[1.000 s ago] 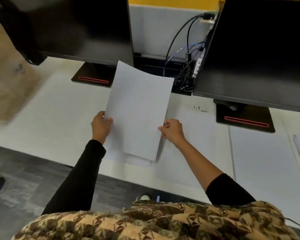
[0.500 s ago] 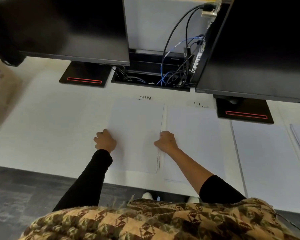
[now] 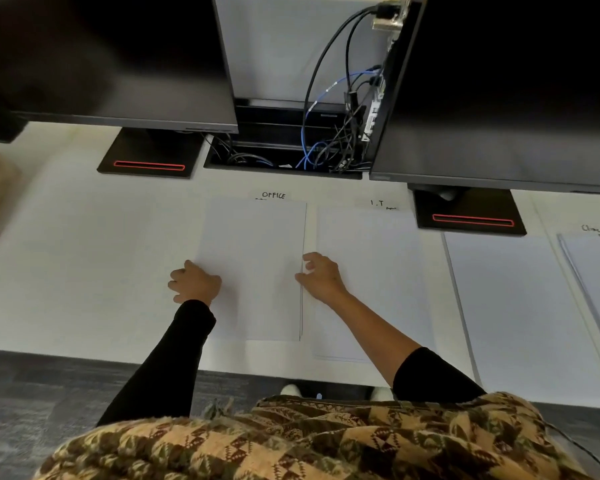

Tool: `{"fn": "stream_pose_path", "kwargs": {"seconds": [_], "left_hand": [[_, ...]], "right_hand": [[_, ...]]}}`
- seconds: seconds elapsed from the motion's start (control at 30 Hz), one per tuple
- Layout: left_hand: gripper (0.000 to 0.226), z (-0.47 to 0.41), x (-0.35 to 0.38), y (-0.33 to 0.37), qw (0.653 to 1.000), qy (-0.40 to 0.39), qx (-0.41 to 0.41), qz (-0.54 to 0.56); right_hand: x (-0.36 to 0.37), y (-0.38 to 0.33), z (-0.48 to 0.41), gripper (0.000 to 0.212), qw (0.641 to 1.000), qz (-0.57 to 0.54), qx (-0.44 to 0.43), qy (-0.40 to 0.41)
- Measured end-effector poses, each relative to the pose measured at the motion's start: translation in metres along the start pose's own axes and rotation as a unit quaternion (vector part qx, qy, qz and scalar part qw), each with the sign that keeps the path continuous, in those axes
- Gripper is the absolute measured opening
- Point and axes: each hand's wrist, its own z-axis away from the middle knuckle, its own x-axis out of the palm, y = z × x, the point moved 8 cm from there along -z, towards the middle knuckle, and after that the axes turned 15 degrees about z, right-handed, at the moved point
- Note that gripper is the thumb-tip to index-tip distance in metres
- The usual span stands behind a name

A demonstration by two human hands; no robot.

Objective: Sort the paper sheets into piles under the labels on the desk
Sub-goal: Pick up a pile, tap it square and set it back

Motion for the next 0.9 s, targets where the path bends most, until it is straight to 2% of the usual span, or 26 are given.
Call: {"fn": "stream_pose_path", "kwargs": {"seconds": [0.1,0.17,0.3,0.4,0.53,0.7,0.73,0.8,0.83,0.9], "left_hand": [[0.062,0.02,0.01,0.031,0.997,0.018,0.079,0.0],[0.063,0.041,0.026,0.059,0.991,-0.003,0.137,0.006],[0.056,0.097,0.085,0.109,0.971,-0.095,0.217,0.036],[0.049,0.144,0.141,0.131,0.948,-0.187,0.247,0.069],[0.041,0.217,0.216,0.145,0.922,-0.298,0.23,0.087],[0.042,0.282,0.288,0.147,0.909,-0.375,0.165,0.078],[0.036,0.292,0.301,0.146,0.91,-0.381,0.152,0.068],[0.011,0.3,0.317,0.145,0.919,-0.366,0.132,0.057],[0.015,0.302,0.324,0.144,0.928,-0.347,0.122,0.054],[0.006,0.305,0.328,0.143,0.942,-0.316,0.105,0.048]], "right_hand": [[-0.039,0.016,0.006,0.034,0.993,-0.074,-0.016,0.092],[-0.069,0.035,0.008,0.027,0.985,-0.093,-0.015,0.141],[-0.132,0.099,0.018,0.025,0.974,-0.066,0.033,0.212],[-0.171,0.155,0.03,0.029,0.968,-0.02,0.084,0.234],[-0.216,0.231,0.049,0.033,0.961,0.057,0.135,0.236],[-0.252,0.303,0.065,0.049,0.947,0.151,0.204,0.197],[-0.259,0.315,0.067,0.053,0.946,0.157,0.213,0.187],[-0.266,0.331,0.07,0.059,0.949,0.161,0.22,0.16],[-0.268,0.338,0.071,0.061,0.951,0.16,0.22,0.147],[-0.27,0.346,0.072,0.062,0.953,0.162,0.219,0.133]]}}
